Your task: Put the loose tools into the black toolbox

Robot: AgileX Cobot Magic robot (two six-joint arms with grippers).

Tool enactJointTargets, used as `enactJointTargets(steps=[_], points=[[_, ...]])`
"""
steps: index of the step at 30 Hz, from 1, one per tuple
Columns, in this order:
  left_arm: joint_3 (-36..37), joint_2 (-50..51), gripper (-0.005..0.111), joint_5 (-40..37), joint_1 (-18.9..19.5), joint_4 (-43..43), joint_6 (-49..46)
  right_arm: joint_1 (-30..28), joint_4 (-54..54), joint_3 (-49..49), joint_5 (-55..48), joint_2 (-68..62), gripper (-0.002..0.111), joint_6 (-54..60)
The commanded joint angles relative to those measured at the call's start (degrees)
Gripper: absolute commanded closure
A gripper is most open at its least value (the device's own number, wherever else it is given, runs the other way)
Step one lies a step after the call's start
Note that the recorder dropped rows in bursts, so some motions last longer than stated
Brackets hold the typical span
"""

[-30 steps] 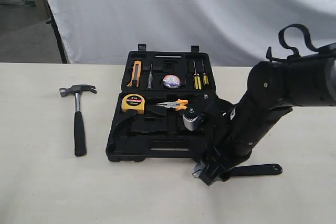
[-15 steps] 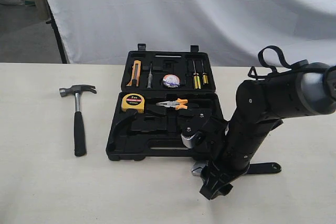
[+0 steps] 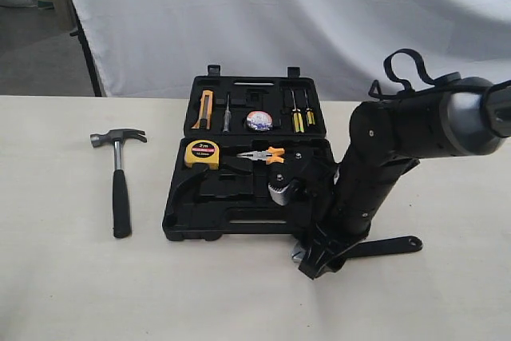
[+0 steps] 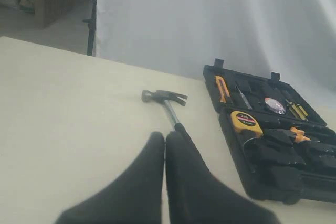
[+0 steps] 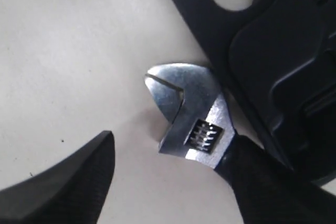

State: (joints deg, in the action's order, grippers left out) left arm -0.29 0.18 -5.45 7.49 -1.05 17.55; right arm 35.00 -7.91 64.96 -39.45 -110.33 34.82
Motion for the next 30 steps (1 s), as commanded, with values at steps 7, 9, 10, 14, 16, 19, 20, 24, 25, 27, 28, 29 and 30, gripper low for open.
enactJointTargets(steps=[7, 9, 10, 14, 16, 19, 20, 24, 25, 27, 28, 29, 30], points=[[-0.15, -0.18, 0.106, 0.41, 1.45, -0.25, 0.27, -0.19, 1.86, 0.83, 4.24, -1.95, 0.047, -0.94], [-0.15, -0.18, 0.106, 0.41, 1.45, -0.25, 0.27, -0.19, 1.86, 0.83, 3.86, -3.2, 0.047, -0.94], [-0.15, -0.18, 0.106, 0.41, 1.45, -0.25, 0.27, -0.19, 1.86, 0.83, 3.56, -3.83, 0.047, -0.94], [-0.15, -0.18, 0.106, 0.41, 1.45, -0.25, 0.27, -0.19, 1.86, 0.83, 2.92, -6.01, 0.047, -0.94], [-0.15, -0.18, 0.106, 0.41, 1.45, -0.25, 0.27, -0.19, 1.3, 0.83, 1.48, -6.8, 0.047, -0.94], [-0.15, -0.18, 0.106, 0.41, 1.45, -0.25, 0.27, -0.08, 0.95, 0.83, -2.51, -7.03, 0.047, -0.77], [-0.15, -0.18, 0.106, 0.41, 1.45, -0.25, 0.27, -0.08, 0.95, 0.83, -3.9, -6.75, 0.047, -0.41], [-0.15, -0.18, 0.106, 0.41, 1.45, -0.25, 0.27, 0.02, 0.3, 0.83, -9.99, -5.77, 0.055, 0.06], [-0.15, -0.18, 0.106, 0.41, 1.45, -0.25, 0.27, 0.02, 0.13, 0.83, -11.18, -5.52, 0.059, 0.06], [-0.15, -0.18, 0.106, 0.41, 1.45, -0.25, 0.27, 0.02, -0.88, 0.83, -13.13, -5.18, 0.071, 0.06], [-0.15, -0.18, 0.106, 0.41, 1.45, -0.25, 0.27, 0.02, -1.62, 0.83, -13.58, -5.05, 0.078, 0.06], [-0.15, -0.18, 0.106, 0.41, 1.45, -0.25, 0.27, 0.02, -2.45, 0.83, -14.16, -5.05, 0.083, 0.51], [-0.15, -0.18, 0.106, 0.41, 1.45, -0.25, 0.27, 0.02, -4.03, 0.83, -14.59, -5.05, 0.092, 1.12]])
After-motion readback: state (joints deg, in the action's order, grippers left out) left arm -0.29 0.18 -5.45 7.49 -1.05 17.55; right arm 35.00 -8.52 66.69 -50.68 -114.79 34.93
